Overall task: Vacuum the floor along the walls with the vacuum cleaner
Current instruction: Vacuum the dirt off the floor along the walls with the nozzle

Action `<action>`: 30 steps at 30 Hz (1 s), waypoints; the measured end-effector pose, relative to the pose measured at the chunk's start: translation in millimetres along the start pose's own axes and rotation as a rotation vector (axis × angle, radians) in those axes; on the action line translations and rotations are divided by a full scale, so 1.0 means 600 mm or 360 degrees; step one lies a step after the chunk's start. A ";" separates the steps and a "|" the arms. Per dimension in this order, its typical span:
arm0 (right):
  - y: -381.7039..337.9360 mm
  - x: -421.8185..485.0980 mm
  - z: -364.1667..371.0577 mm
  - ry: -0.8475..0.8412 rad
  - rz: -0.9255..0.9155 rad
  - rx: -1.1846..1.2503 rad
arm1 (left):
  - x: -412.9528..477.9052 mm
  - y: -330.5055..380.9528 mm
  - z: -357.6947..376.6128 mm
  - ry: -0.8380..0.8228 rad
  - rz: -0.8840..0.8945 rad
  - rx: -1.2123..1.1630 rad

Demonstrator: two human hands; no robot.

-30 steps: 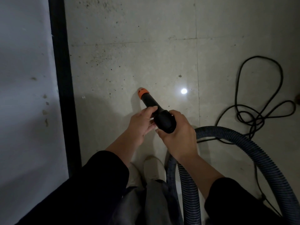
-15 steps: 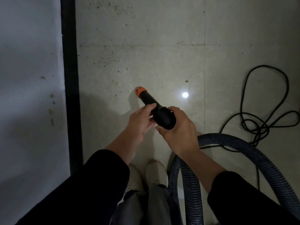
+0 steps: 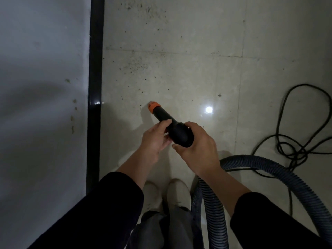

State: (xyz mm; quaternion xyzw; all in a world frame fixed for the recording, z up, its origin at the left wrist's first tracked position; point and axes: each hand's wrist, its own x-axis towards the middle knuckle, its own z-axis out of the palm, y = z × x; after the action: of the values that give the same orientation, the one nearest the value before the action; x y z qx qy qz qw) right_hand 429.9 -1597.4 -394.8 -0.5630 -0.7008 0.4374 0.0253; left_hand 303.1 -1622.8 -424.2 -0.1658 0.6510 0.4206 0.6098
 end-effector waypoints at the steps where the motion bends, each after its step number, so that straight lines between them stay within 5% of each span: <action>1: -0.003 0.001 0.003 -0.0011 -0.0006 -0.0008 | 0.000 0.001 -0.005 0.0000 -0.0003 -0.0015; 30: -0.063 -0.014 0.071 -0.0210 -0.0149 -0.0045 | -0.017 0.007 -0.108 0.0115 -0.0026 -0.0228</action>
State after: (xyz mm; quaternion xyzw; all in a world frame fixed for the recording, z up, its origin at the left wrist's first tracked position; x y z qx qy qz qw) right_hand 381.2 -1628.1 -392.9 -0.4998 -0.7327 0.4618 -0.0084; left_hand 259.7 -1672.1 -419.7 -0.2294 0.6396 0.4547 0.5758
